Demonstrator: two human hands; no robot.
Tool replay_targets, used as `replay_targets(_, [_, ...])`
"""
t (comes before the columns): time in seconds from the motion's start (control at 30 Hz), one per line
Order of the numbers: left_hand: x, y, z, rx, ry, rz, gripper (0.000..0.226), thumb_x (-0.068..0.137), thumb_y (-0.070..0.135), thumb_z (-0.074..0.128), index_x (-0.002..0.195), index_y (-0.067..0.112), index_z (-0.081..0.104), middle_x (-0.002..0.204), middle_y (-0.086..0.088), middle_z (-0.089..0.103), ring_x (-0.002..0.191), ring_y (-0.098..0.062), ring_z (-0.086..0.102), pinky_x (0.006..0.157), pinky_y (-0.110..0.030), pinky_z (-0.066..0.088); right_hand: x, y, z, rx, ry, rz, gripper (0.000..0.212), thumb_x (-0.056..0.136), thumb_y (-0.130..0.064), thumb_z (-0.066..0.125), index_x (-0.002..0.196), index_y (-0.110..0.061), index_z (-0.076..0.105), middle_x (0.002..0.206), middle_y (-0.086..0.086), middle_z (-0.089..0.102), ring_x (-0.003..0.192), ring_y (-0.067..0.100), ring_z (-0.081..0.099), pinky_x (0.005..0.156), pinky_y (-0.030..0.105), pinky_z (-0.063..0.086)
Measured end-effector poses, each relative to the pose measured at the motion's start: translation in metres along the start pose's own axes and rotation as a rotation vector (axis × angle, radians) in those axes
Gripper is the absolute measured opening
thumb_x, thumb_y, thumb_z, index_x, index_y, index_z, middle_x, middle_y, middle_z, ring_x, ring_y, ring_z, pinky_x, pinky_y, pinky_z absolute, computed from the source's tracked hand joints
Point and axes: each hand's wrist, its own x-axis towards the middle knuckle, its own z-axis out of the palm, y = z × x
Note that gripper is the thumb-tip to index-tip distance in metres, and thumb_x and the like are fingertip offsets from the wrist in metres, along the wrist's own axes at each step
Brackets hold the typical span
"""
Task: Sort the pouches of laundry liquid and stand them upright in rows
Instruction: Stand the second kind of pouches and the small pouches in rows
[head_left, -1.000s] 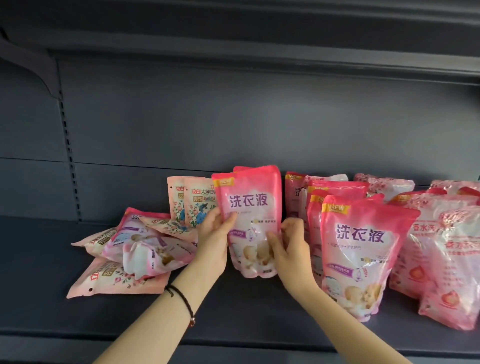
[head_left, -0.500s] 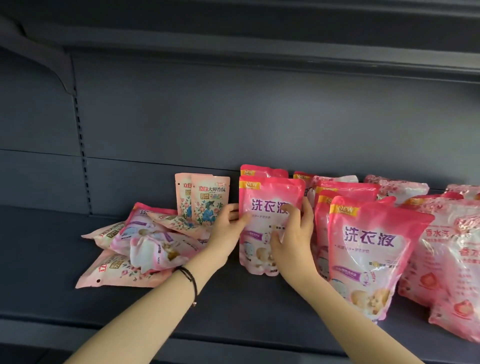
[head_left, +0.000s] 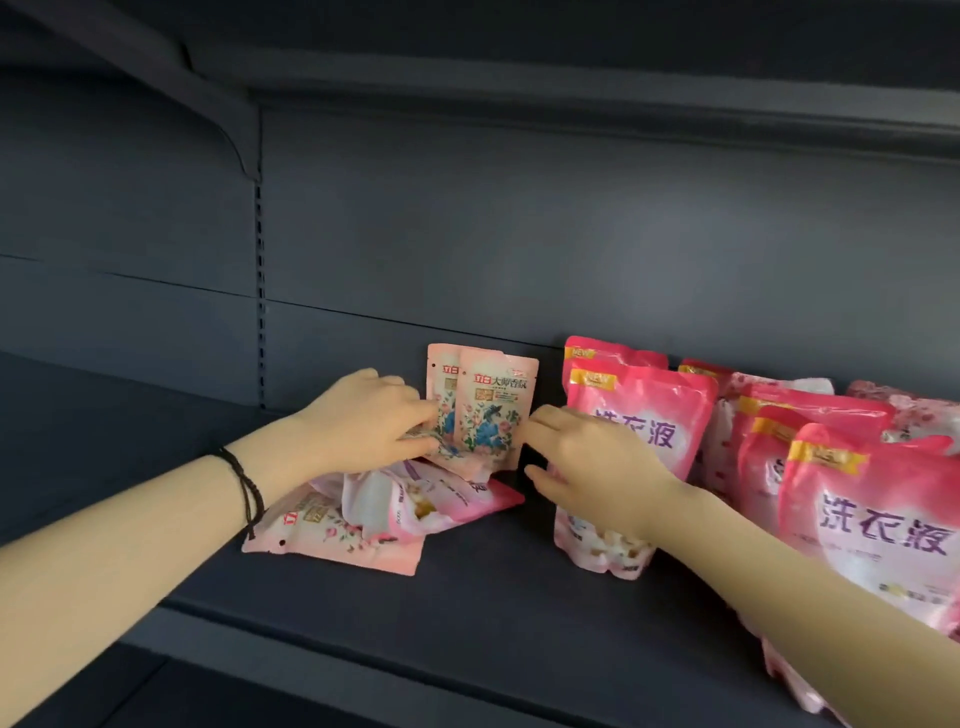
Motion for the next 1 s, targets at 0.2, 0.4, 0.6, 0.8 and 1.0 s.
replay_targets(0.2, [0.005, -0.052, 0.029, 0.119, 0.024, 0.102, 0.041, 0.097, 0.055, 0.031, 0.111, 0.026, 0.057, 0.094, 0.008, 0.06, 0.091, -0.014, 0.053, 0.074, -0.029, 0.032, 0.049, -0.013, 0.027, -0.134, -0.098, -0.021, 0.032, 0.093, -0.029, 0.045, 0.124, -0.023, 0.052, 0.119, -0.001, 0.055, 0.108, 0.021, 0.055, 0.077, 0.034, 0.049])
replay_targets(0.4, [0.014, -0.095, 0.063, 0.061, 0.0, 0.222, 0.044, 0.094, 0.062, 0.031, 0.111, 0.029, 0.055, 0.093, 0.011, 0.059, 0.092, -0.013, 0.052, 0.075, -0.029, 0.032, 0.091, -0.024, 0.049, -0.245, -0.277, 0.026, 0.043, 0.09, -0.043, 0.054, 0.129, -0.024, 0.05, 0.115, 0.002, 0.057, 0.104, 0.025, 0.057, 0.079, 0.036, 0.049])
replay_targets(0.6, [0.031, -0.092, 0.095, -0.229, -0.13, 0.219, 0.049, 0.087, 0.069, 0.04, 0.118, 0.034, 0.054, 0.107, 0.015, 0.058, 0.102, -0.007, 0.051, 0.087, -0.027, 0.035, 0.097, -0.031, 0.069, -0.174, -0.435, 0.14, 0.043, 0.089, -0.044, 0.059, 0.125, -0.021, 0.054, 0.118, -0.001, 0.06, 0.104, 0.023, 0.059, 0.079, 0.036, 0.052])
replay_targets(0.8, [0.033, -0.088, 0.103, -0.409, 0.046, 0.04, 0.035, 0.085, 0.063, 0.047, 0.085, 0.029, 0.052, 0.085, 0.016, 0.051, 0.082, -0.006, 0.048, 0.07, -0.025, 0.037, 0.098, -0.026, 0.076, -0.119, -0.304, 0.358, 0.017, 0.088, -0.024, 0.046, 0.083, -0.016, 0.061, 0.088, -0.001, 0.066, 0.076, 0.022, 0.062, 0.071, 0.032, 0.053])
replay_targets(1.0, [0.023, -0.102, 0.09, -0.549, 0.229, -0.311, 0.053, 0.086, 0.065, 0.04, 0.07, 0.02, 0.062, 0.067, 0.007, 0.063, 0.063, -0.012, 0.06, 0.053, -0.026, 0.046, 0.117, -0.021, 0.058, 0.033, -0.026, 0.563, 0.013, 0.081, -0.03, 0.055, 0.07, -0.025, 0.056, 0.074, -0.003, 0.065, 0.069, 0.022, 0.061, 0.061, 0.027, 0.048])
